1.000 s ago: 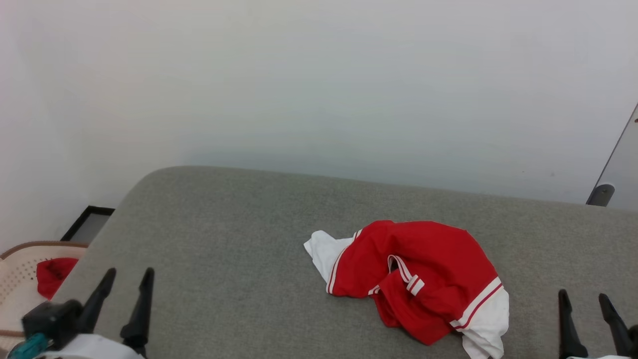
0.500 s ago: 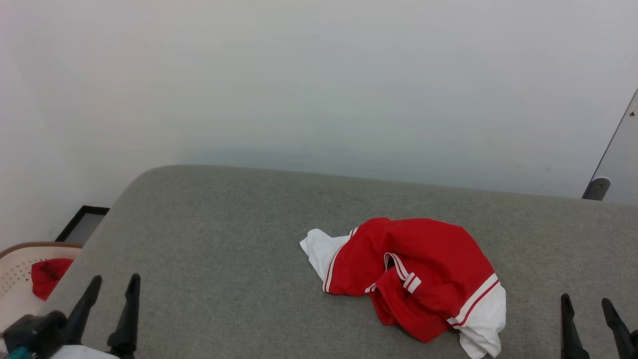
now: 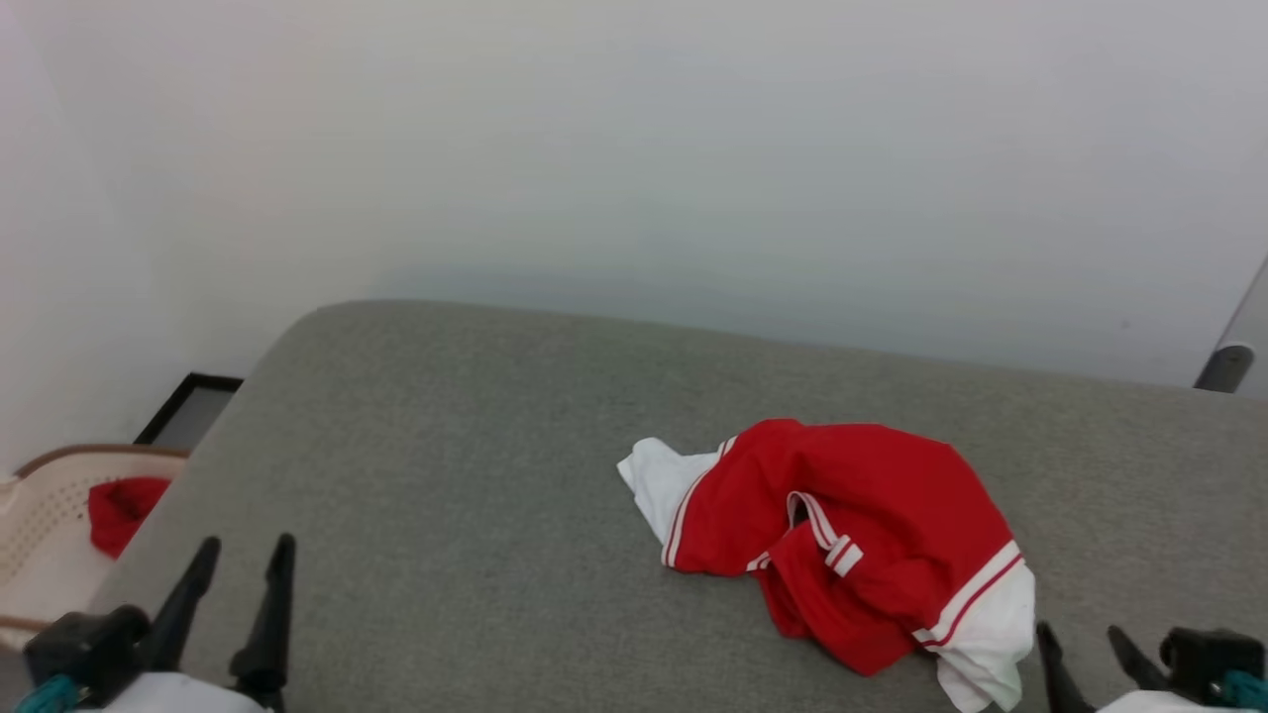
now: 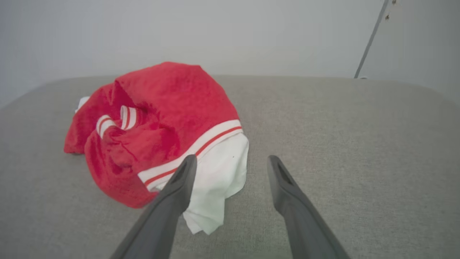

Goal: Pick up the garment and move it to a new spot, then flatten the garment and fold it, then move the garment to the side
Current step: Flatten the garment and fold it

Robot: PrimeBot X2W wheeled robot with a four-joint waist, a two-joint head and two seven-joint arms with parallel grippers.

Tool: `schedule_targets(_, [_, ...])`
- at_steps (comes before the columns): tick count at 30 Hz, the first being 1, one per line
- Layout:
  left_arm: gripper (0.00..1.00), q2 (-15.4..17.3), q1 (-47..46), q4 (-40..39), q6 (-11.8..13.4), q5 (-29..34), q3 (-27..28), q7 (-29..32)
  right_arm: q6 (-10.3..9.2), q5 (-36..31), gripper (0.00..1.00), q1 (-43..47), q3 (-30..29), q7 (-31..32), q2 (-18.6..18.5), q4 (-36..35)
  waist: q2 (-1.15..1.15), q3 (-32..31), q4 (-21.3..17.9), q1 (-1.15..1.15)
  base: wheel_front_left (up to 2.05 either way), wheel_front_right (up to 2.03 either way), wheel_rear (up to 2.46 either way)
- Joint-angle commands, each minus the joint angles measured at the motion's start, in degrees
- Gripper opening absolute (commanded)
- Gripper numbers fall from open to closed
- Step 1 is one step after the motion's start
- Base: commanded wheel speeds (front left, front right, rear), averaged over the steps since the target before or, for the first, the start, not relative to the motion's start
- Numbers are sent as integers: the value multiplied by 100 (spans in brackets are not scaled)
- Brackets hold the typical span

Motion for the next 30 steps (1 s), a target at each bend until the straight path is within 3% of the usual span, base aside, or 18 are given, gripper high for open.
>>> schedule_targets(1, [100,-30,-104,15,-40,0,-39,6,-2,15,100,-76,22,249,-49,49,0,92,105,0,0,0,0])
schedule_targets(12, [100,-265,-383,112,-141,85,-265,0,-2,39,100,-376,158,1899,-151,303,0,494,408,0,0,0,0])
schedule_targets(21, [100,-474,-754,331,-285,164,-339,-23,-2,-78,100,-863,176,2304,-246,713,0,826,541,0,0,0,0])
schedule_targets(22, [100,-493,-789,356,-307,168,-333,-23,-2,-78,96,-919,198,2341,-260,790,0,845,546,0,0,0,0])
schedule_targets(23, [100,-510,-816,382,-327,181,-325,-26,-2,-84,20,-976,243,2339,-289,845,0,857,549,0,0,0,0])
schedule_targets(24, [100,-524,-837,405,-326,191,-315,-29,-2,-94,0,-1018,299,2367,-316,908,0,867,549,0,0,0,0])
schedule_targets(30, [100,-593,-864,496,-386,197,-204,-39,-2,46,0,-1186,449,2436,-462,1071,0,881,477,0,0,0,0])
